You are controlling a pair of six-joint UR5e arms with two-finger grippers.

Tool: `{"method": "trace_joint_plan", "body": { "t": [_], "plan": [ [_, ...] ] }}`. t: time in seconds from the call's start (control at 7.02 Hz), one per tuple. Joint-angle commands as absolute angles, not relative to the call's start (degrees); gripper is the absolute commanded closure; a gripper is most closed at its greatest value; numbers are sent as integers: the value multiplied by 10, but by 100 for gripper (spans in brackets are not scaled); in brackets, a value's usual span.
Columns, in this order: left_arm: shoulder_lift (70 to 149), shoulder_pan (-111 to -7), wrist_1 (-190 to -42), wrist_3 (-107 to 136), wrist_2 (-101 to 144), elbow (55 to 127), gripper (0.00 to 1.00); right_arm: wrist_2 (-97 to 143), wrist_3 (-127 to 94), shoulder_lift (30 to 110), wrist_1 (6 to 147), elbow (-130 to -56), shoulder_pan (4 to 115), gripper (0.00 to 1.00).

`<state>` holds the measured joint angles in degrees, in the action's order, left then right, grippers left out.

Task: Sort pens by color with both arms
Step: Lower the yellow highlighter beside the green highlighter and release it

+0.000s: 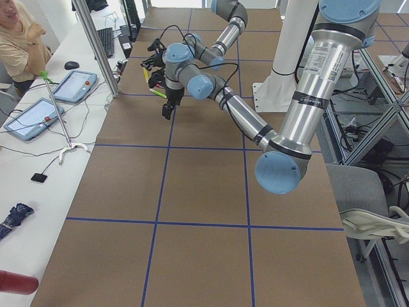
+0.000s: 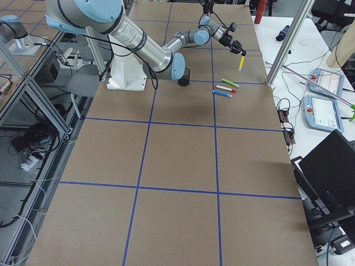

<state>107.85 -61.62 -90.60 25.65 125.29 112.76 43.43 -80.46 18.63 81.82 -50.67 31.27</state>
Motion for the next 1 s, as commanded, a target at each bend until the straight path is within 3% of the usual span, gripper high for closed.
{"method": "trace_joint_plan", "body": {
  "t": [0.0, 0.85],
  "plan": [
    [1078, -616, -906, 257, 1253, 1123, 1, 331, -776, 178, 818, -448, 290, 100],
    [1077, -617, -903, 255, 1253, 1125, 1, 287, -781, 145, 808, -416, 286, 100]
  ]
}}
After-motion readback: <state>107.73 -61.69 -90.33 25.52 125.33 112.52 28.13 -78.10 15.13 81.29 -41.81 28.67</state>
